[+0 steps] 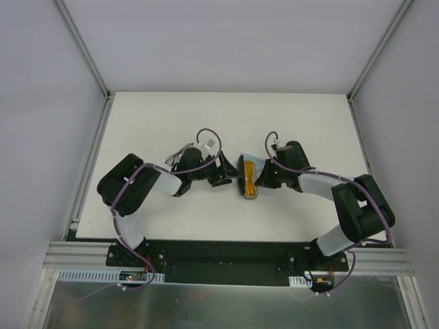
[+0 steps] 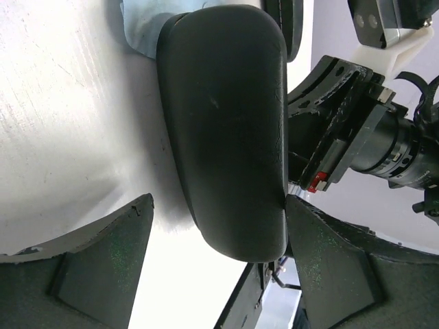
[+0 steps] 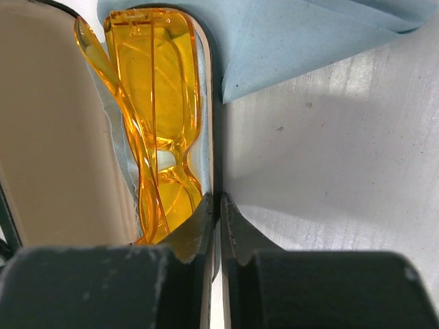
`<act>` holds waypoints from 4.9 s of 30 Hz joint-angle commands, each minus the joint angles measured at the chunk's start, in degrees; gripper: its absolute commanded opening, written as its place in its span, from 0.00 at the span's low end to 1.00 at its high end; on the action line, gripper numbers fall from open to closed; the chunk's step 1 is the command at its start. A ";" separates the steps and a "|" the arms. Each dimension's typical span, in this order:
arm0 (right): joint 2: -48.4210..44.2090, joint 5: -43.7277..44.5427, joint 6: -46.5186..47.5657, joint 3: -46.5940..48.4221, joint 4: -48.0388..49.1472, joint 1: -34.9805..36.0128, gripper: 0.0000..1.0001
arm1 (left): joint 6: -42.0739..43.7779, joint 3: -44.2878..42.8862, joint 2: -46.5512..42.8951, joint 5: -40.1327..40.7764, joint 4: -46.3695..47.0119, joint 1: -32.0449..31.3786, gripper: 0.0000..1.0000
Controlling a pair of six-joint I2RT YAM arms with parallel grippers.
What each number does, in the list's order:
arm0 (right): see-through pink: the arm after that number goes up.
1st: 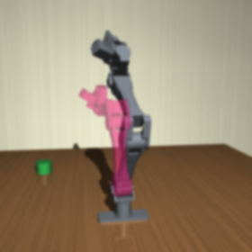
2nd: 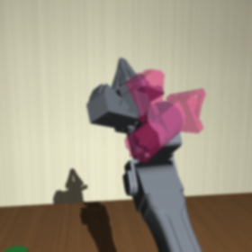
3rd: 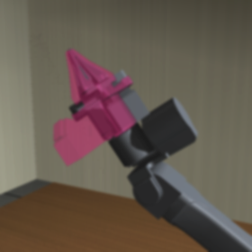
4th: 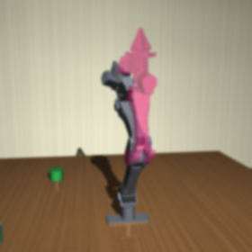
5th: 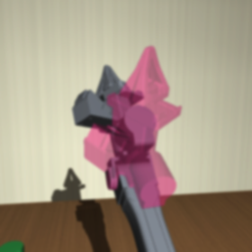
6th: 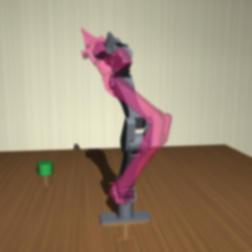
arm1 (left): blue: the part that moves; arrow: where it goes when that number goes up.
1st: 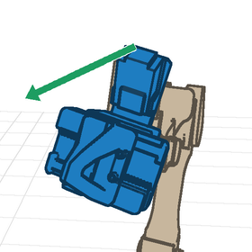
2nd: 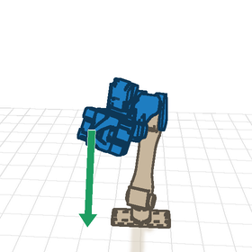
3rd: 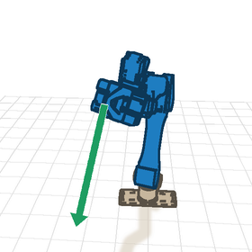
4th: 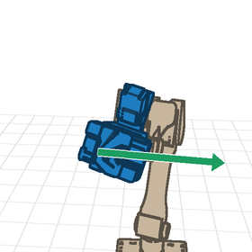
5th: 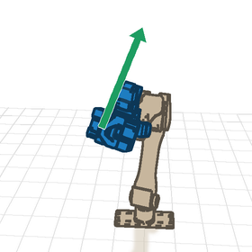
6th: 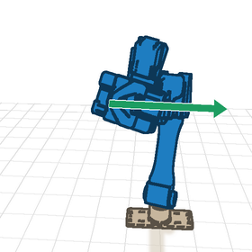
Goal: Organize the sunglasses
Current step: Close the case with sunglasses at the center of the board, then move the case with sunglasses to the center of the board.
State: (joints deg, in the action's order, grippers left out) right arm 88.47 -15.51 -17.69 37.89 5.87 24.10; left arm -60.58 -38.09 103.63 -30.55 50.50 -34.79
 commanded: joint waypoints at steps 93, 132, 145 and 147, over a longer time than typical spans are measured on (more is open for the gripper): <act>-7.87 -2.60 0.64 -4.23 7.58 0.51 0.03 | 30.52 -50.76 18.53 37.66 -77.21 -15.92 0.37; -24.83 6.02 0.03 -12.93 7.93 -5.29 0.23 | 36.93 -42.87 6.50 53.66 -87.50 -9.61 0.37; -25.01 5.93 0.03 -13.02 7.93 -5.64 0.23 | 42.20 -53.21 10.70 56.38 -88.29 0.77 0.36; -25.01 5.93 0.03 -13.10 7.93 -5.73 0.23 | 43.17 -56.47 12.90 56.65 -88.56 1.47 0.36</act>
State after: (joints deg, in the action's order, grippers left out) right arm 64.88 -10.04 -17.39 24.86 12.19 18.92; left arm -20.88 -87.59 112.88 23.73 -36.40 -34.63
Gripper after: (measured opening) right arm 0.230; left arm 0.361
